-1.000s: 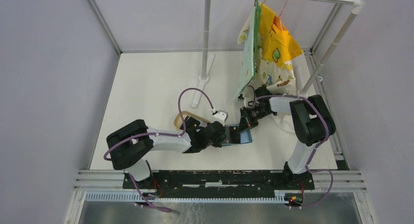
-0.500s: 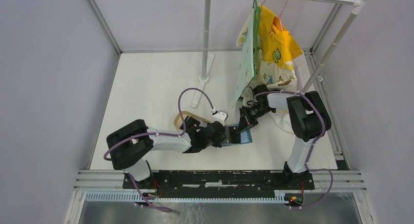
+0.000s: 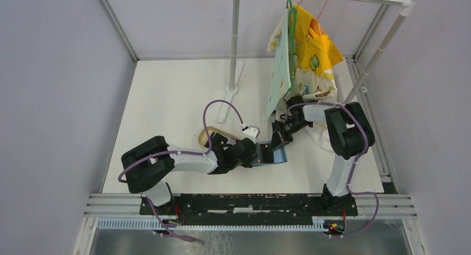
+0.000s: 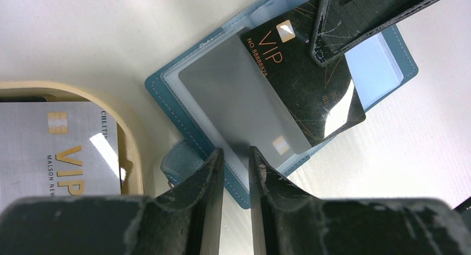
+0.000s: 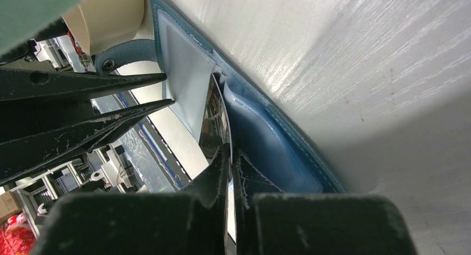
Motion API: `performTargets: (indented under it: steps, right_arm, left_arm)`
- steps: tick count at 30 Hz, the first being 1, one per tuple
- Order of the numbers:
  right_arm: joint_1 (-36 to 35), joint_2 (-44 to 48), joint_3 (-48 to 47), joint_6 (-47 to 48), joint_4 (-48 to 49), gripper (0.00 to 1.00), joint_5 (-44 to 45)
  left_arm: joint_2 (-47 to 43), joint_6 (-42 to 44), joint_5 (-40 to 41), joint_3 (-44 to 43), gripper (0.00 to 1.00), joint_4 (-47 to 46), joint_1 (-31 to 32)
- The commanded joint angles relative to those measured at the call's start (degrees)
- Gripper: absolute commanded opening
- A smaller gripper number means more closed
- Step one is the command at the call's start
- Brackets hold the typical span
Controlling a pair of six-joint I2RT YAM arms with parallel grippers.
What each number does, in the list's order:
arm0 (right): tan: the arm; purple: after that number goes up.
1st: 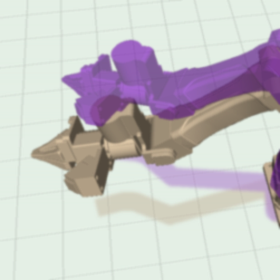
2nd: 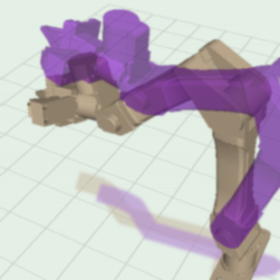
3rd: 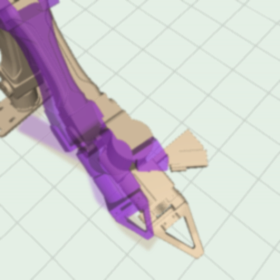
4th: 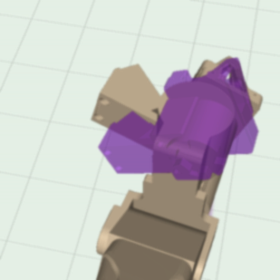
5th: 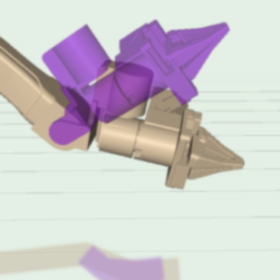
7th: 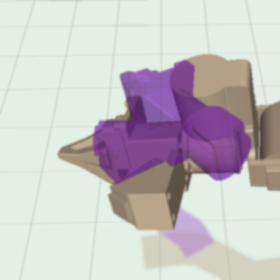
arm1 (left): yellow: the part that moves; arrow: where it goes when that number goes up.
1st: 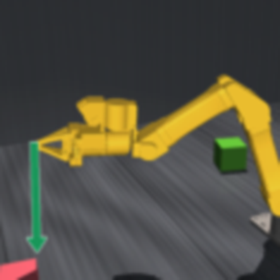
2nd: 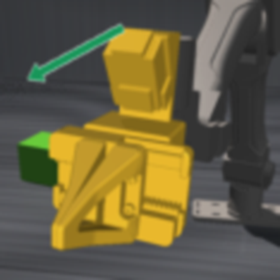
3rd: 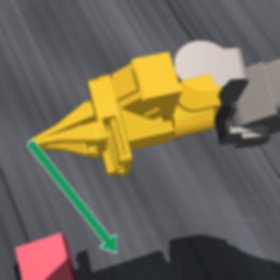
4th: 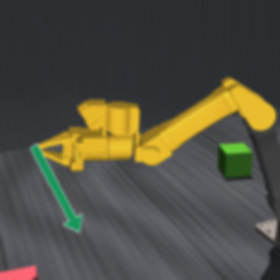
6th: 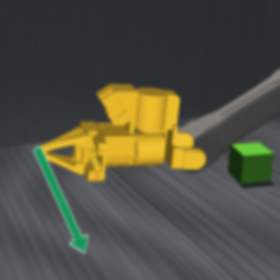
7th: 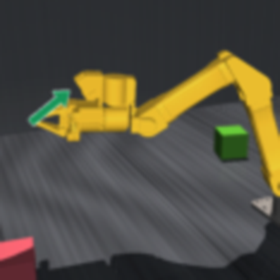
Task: Put the credit cards into the card holder
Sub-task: Insert the credit card into the card holder.
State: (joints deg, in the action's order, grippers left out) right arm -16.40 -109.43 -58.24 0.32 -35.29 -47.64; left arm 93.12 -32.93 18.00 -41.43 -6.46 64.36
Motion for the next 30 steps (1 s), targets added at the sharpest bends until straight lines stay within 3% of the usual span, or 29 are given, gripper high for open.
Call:
performTargets:
  steps: [1,17,30]
  right_arm:
    - [-1.6,-2.5,-0.3,3.0,0.5,0.05,9.1]
    - [-3.3,-4.6,-1.3,1.6,3.5,0.09,2.7]
    - [-3.2,-5.2,-2.3,2.8,3.9,0.15,0.7]
  left_arm:
    - [2.4,1.5,-0.4,-1.1,0.29,-0.1,0.1]
    - [2.8,1.6,-0.7,-1.9,0.3,-0.3,0.1]
    - [-7.2,-0.4,-5.6,-4.2,0.35,1.0,0.4]
